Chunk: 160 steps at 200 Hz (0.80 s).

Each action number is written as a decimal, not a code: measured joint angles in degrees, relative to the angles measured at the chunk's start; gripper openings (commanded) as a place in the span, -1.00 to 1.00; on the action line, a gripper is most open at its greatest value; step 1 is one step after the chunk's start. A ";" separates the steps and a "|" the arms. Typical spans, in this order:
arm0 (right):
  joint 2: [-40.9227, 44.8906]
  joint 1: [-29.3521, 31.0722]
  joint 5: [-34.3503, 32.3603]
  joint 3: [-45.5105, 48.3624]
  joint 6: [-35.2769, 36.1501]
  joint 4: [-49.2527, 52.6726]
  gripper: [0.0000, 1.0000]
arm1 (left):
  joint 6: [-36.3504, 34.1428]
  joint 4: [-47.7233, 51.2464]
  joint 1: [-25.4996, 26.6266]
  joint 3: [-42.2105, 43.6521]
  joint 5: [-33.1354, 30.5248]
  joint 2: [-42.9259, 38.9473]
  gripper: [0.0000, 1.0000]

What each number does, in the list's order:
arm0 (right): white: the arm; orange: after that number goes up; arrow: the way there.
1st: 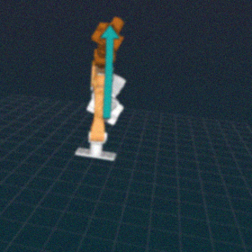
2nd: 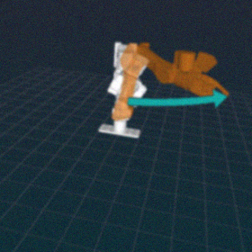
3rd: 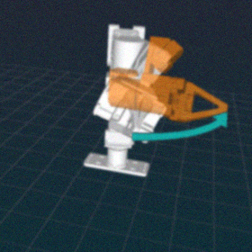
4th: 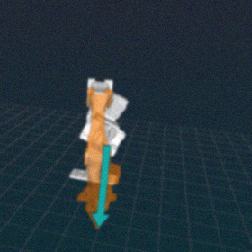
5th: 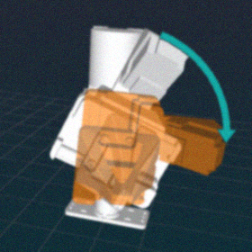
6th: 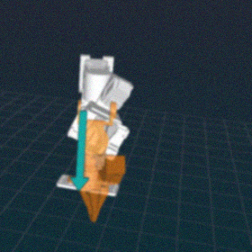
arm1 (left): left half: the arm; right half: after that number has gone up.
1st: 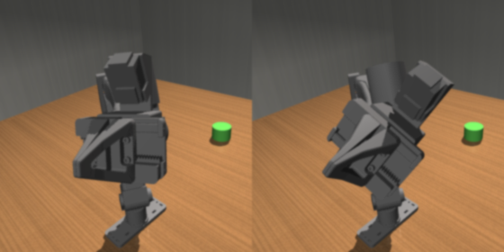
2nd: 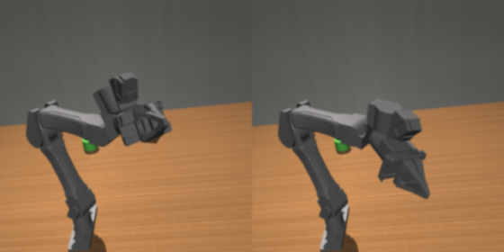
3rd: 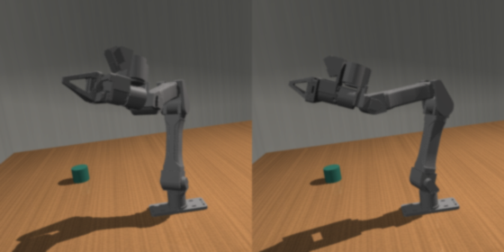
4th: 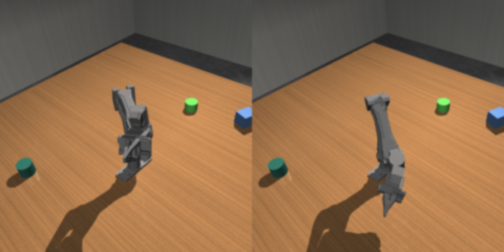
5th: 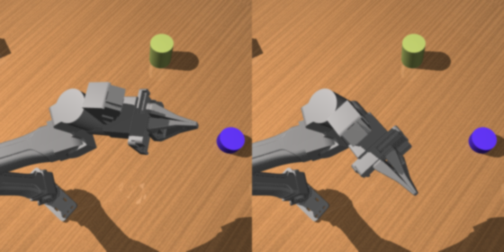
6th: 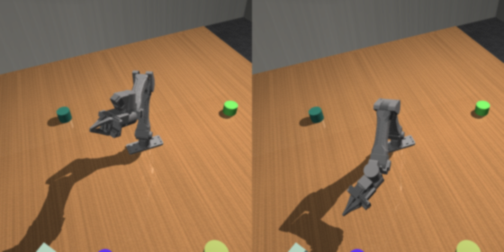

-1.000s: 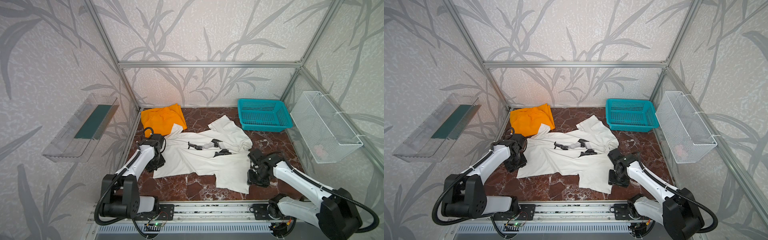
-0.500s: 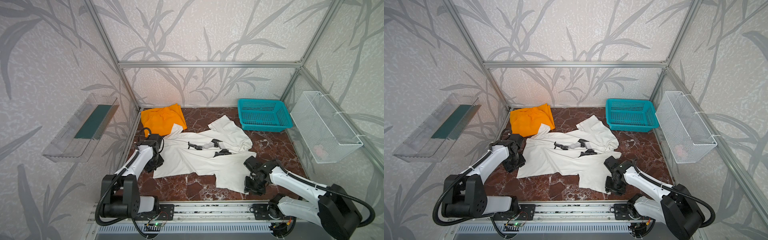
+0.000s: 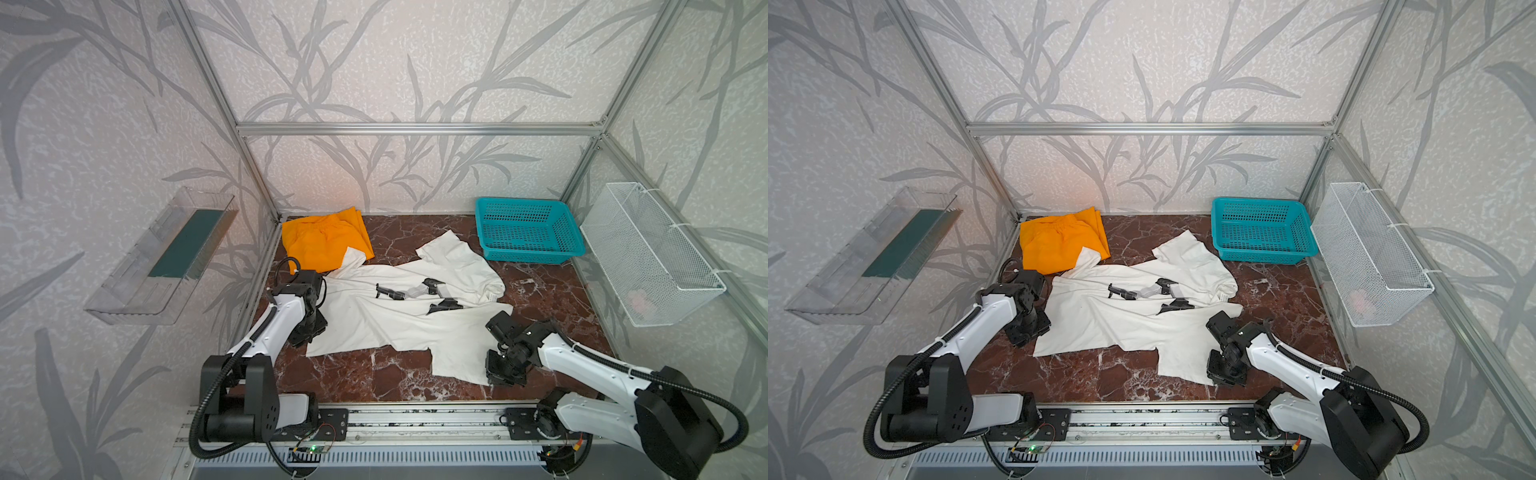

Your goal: Fold and stack the mixed laundry pile

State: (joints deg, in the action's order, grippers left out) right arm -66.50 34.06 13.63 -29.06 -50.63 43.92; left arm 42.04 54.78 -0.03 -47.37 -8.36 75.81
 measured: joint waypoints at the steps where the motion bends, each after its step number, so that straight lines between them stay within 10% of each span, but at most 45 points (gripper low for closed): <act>1: -0.07 0.00 -0.24 -0.11 0.02 0.02 -0.80 | 0.00 -0.02 0.00 0.02 0.04 0.00 -0.07; 160: -6.58 -3.63 -7.41 -9.25 11.47 -0.61 -1.00 | 5.57 -3.56 2.19 7.78 1.79 0.66 -0.25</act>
State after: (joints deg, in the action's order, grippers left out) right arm -73.08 30.44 6.22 -38.30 -39.16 43.31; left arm 47.62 51.22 2.15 -39.59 -6.57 76.47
